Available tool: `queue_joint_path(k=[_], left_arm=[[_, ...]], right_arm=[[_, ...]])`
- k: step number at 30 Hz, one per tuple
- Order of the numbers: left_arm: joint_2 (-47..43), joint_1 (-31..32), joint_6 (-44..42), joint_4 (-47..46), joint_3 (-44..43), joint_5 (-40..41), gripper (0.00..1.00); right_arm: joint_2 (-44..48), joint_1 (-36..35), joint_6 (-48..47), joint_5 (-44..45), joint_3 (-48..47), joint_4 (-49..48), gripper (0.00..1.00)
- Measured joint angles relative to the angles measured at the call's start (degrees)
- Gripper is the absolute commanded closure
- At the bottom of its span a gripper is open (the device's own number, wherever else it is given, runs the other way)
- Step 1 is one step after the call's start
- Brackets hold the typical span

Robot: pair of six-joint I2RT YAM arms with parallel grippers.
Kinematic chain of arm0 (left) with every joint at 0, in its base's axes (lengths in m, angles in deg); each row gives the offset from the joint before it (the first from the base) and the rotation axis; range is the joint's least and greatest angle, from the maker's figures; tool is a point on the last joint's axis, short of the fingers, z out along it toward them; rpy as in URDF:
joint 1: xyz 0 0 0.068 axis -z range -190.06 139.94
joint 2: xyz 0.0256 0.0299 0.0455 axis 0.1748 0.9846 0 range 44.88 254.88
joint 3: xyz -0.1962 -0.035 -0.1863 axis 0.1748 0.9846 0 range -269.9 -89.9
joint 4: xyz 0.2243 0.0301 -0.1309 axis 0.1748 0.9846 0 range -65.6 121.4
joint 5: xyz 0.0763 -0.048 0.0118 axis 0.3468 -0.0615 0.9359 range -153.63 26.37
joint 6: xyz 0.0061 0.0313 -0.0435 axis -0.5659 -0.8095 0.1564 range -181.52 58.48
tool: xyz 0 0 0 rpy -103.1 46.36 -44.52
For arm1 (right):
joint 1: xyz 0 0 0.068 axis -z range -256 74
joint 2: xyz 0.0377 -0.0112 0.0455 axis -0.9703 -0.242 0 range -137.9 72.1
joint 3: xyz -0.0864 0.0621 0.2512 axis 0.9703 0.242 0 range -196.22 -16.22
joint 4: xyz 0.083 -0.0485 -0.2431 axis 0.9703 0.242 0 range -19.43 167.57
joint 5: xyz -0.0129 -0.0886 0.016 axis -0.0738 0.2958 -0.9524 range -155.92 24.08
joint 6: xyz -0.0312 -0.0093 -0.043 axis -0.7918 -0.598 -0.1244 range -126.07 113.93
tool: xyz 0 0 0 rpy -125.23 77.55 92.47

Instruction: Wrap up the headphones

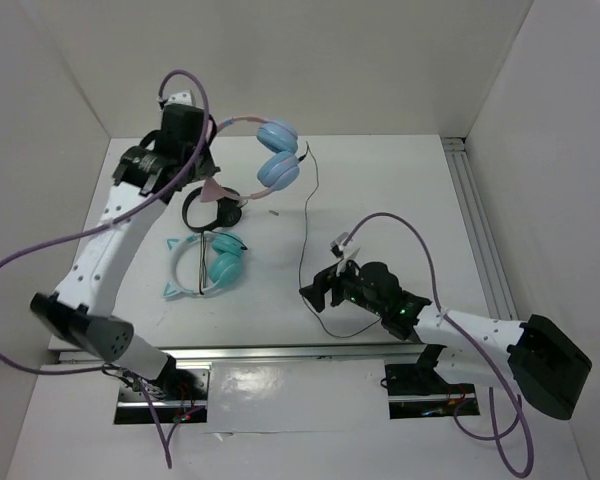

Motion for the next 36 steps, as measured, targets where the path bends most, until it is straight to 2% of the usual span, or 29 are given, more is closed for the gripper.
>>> queue_joint_path(k=[4,7,14,19,23,25,29,33,34,36], left_arm=[[-10.27,0.66,-3.96,1.25,0.44,-5.99,1.0],[-15.89,2.43,-6.12,2.82,1.4,-9.51,1.0],[-18.43,5.79,-8.52,9.57,3.39,-13.11,1.0],[-18.8,7.34,-8.33,13.07,3.78,-13.73,1.0],[-20.0,7.96,-8.07,14.25,3.56,-15.06,1.0],[-20.44,8.13,-7.82,15.02,2.8,-15.54,1.0],[-20.79,8.15,-6.8,15.72,1.22,-16.52,1.0],[-20.87,8.48,-6.6,16.09,0.5,-17.31,1.0],[-20.87,8.57,-6.56,16.09,0.46,-17.49,1.0],[-20.87,8.66,-6.47,16.11,0.44,-17.77,1.0]], right_arm=[[1.81,5.29,0.55,0.17,0.46,1.16,0.0],[4.07,6.58,1.07,-0.61,0.68,0.9,0.0],[12.41,7.28,-1.4,-0.94,1.16,-2.21,0.01],[7.41,11.65,-3.54,-1.81,-0.37,-4.39,0.18],[3.37,13.81,-4.07,-2.34,-0.37,-7.41,0.2],[2.05,14.51,-4.04,-2.64,-0.35,-10.25,0.25],[-0.79,15.56,-4.44,-3.08,-0.48,-14.84,0.27],[-4.94,17.57,-4.66,-5.4,-1.86,-17.79,0.42],[-6.12,18.08,-4.68,-5.92,-2.36,-18.53,0.49],[-8.44,18.78,-4.63,-6.97,-3.3,-20.48,0.52]])
